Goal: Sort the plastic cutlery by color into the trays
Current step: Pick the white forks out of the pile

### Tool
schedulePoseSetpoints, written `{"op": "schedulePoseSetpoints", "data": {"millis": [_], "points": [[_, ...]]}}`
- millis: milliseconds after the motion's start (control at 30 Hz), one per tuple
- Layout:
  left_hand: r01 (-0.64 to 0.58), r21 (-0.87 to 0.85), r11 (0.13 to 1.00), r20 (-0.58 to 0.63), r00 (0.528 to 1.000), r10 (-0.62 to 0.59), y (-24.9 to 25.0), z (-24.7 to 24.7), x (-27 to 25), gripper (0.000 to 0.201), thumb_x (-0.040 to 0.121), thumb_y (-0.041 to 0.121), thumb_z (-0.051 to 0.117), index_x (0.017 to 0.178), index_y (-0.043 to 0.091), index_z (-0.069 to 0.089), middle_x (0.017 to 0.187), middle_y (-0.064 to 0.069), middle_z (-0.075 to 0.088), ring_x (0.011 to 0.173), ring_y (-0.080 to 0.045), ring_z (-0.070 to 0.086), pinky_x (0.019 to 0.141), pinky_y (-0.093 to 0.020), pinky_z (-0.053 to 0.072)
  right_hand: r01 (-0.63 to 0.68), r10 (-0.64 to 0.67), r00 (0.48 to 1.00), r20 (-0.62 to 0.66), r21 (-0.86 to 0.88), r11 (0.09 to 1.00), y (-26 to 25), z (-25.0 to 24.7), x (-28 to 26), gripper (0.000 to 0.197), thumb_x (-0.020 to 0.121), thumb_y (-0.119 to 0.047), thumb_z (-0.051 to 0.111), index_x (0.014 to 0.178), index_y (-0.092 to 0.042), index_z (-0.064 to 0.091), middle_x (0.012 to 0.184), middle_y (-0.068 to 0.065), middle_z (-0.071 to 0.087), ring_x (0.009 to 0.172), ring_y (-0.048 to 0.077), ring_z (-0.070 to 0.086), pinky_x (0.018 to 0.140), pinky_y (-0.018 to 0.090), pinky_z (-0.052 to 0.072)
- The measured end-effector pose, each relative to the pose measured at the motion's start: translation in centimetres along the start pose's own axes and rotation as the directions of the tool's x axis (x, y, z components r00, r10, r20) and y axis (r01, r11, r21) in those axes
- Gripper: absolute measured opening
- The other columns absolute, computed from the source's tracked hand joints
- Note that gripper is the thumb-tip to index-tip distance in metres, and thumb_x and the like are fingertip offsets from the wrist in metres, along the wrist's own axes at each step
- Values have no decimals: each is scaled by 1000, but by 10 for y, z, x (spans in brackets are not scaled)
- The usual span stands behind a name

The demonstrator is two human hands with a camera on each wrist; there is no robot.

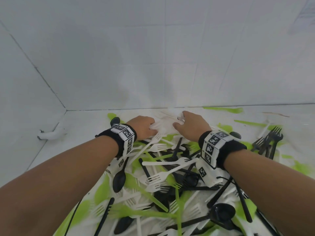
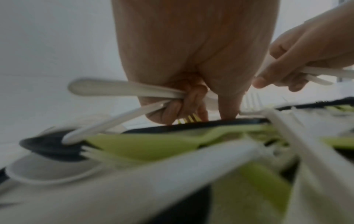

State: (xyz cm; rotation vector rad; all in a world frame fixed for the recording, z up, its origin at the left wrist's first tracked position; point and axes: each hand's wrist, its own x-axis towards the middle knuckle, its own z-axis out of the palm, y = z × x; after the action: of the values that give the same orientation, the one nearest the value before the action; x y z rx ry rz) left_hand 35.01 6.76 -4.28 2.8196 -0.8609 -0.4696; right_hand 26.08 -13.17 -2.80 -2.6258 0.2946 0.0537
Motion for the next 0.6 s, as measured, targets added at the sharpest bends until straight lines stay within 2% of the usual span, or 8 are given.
{"op": "schedulePoseSetpoints", "data": {"millis": [100, 167, 233, 300, 333, 400, 500, 600], "points": [[19, -25, 999, 84, 996, -17, 5, -2, -3, 36, 92, 46, 67, 111, 16, 58, 108, 1, 59, 100, -22, 56, 84, -34, 44, 7, -7, 1000, -9, 8, 1000, -2, 3, -11, 28, 95, -45, 55, 101, -18, 52, 98, -1, 59, 97, 25, 58, 79, 36, 46], [38, -29, 999, 137, 990, -34, 8, -4, -4, 45, 88, 46, 72, 121, 19, 56, 121, 2, 58, 109, -22, 56, 93, -35, 46, 2, -2, 1000, -6, 18, 1000, -2, 3, -17, 29, 94, -46, 55, 102, -18, 53, 101, 1, 62, 97, 26, 59, 83, 39, 49], [41, -3, 999, 152, 988, -40, 13, -3, -6, 41, 88, 41, 72, 118, 17, 57, 117, 1, 59, 108, -23, 57, 91, -35, 46, -4, 4, 1000, -6, 30, 1000, -2, 2, -23, 28, 94, -45, 56, 99, -18, 53, 99, 2, 63, 95, 26, 60, 82, 39, 50], [23, 22, 999, 126, 992, -26, 15, 1, -6, 24, 90, 35, 69, 93, 14, 57, 94, 0, 58, 91, -24, 56, 77, -32, 45, -9, 10, 1000, -4, 33, 999, -1, 3, -29, 28, 95, -45, 56, 97, -17, 52, 97, 2, 63, 93, 26, 59, 81, 39, 50], [26, 27, 999, 114, 993, -29, 17, 2, -9, 27, 91, 32, 68, 80, 15, 51, 82, 1, 53, 81, -23, 52, 68, -31, 39, -10, 10, 1000, -3, 30, 1000, -1, 3, -31, 27, 95, -44, 56, 95, -17, 51, 95, 1, 62, 91, 25, 59, 79, 38, 49], [28, 26, 999, 92, 995, -30, 21, 4, -12, 36, 92, 27, 66, 69, 17, 40, 72, 1, 44, 70, -20, 44, 62, -30, 31, -10, 11, 1000, -11, 34, 999, 1, 4, -37, 27, 96, -43, 56, 87, -19, 47, 88, 0, 59, 84, 23, 57, 72, 36, 45], [-2, 11, 1000, 42, 999, 2, 24, 4, -19, 32, 94, 24, 63, 75, 18, 38, 76, 2, 45, 78, -23, 47, 66, -32, 33, -12, 14, 999, -46, 45, 999, 2, 2, -44, 29, 96, -41, 55, 80, -21, 41, 81, -2, 55, 75, 18, 52, 63, 33, 37], [-33, -65, 997, -137, 990, 23, 28, 1, -29, 20, 101, 26, 54, 93, 17, 38, 82, 0, 51, 77, -25, 51, 67, -34, 37, -14, 24, 995, -102, 91, 996, 3, -2, -51, 21, 98, -35, 51, 88, -18, 45, 83, 0, 57, 76, 21, 55, 64, 35, 41]]}}
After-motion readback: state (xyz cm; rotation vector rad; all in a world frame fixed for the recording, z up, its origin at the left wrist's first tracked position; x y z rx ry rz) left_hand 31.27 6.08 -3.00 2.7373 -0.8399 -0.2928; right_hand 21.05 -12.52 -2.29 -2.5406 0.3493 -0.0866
